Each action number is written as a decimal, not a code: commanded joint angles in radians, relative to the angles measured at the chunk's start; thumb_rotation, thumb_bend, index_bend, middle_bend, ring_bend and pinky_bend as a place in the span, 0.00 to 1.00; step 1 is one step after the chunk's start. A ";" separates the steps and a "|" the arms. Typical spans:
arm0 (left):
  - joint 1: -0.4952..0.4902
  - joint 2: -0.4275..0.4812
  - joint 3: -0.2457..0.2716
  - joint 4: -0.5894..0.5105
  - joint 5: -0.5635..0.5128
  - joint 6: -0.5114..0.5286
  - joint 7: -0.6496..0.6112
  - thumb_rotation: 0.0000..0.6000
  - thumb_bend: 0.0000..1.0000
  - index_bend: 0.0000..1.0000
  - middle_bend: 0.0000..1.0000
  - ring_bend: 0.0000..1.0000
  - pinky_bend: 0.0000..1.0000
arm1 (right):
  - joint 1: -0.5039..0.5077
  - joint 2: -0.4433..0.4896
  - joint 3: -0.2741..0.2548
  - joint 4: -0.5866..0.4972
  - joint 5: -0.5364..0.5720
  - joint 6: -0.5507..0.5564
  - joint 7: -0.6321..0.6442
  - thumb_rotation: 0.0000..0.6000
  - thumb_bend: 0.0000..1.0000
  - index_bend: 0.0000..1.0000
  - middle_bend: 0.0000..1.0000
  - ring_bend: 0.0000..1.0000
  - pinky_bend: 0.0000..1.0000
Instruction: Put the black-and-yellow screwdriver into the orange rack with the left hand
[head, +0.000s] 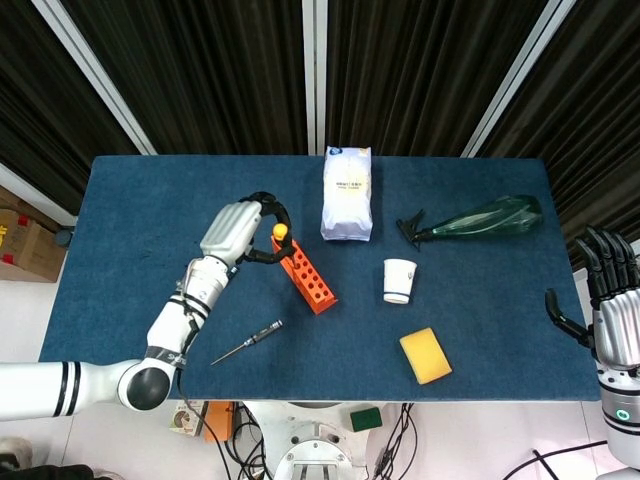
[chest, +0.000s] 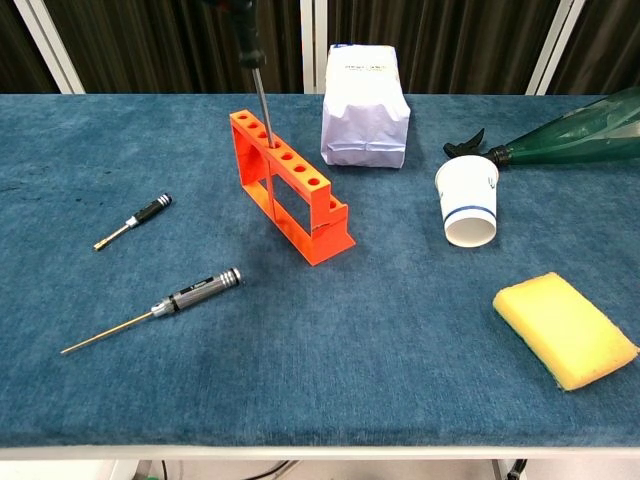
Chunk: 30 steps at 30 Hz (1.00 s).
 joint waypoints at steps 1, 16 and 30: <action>-0.006 -0.017 0.012 0.013 0.007 -0.002 0.009 1.00 0.29 0.69 0.42 0.17 0.22 | 0.000 0.001 0.002 -0.002 0.001 0.002 0.000 1.00 0.44 0.00 0.00 0.00 0.00; -0.012 -0.107 0.053 0.104 0.026 -0.009 0.024 1.00 0.29 0.69 0.41 0.17 0.22 | 0.003 -0.004 0.001 0.015 0.014 -0.014 0.010 1.00 0.44 0.00 0.00 0.00 0.00; -0.009 -0.156 0.073 0.159 0.029 -0.035 0.030 1.00 0.30 0.69 0.40 0.17 0.22 | 0.006 -0.007 0.002 0.031 0.030 -0.031 0.015 1.00 0.44 0.00 0.00 0.00 0.00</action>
